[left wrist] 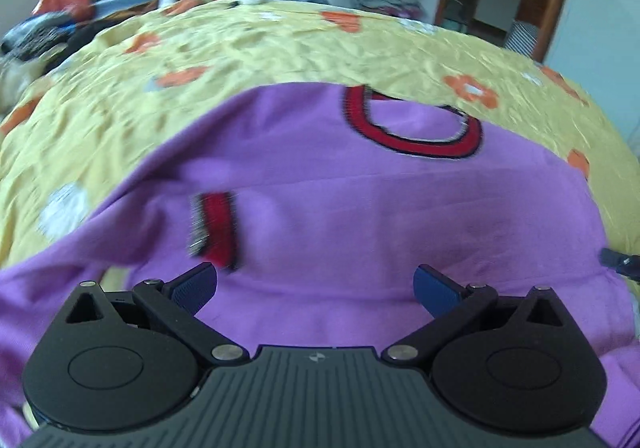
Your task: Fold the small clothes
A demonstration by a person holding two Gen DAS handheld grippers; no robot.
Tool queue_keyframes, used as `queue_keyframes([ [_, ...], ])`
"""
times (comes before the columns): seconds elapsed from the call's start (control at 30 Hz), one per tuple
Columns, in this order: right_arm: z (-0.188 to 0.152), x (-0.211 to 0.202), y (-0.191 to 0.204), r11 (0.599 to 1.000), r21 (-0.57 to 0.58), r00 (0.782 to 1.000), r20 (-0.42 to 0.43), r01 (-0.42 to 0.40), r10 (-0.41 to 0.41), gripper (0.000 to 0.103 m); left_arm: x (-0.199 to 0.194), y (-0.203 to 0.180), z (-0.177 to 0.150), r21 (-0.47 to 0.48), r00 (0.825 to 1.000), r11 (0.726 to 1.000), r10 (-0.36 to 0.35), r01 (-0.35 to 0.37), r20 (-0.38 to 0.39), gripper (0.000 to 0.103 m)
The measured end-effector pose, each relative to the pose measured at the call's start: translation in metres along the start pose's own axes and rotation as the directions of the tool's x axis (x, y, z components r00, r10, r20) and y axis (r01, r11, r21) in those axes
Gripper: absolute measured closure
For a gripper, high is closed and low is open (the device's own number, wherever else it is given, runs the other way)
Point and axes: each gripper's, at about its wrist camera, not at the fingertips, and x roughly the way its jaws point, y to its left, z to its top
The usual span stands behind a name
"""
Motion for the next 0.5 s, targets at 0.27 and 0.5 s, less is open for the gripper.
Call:
queue_keyframes([
  [0.27,-0.016,-0.035,0.006,0.964,-0.207,0.985,0.001,0.167,-0.17,0.098,0.038,-0.032,0.009,0.099,1.0,0.995,0.02,-0.019,-0.017,0.0],
  [0.5,0.073,0.018,-0.042,0.994,0.106,0.998,0.055,-0.005,-0.001,0.03,0.057,-0.033,0.002,0.122,0.998,0.991,0.056,-0.054,-0.017,0.0],
])
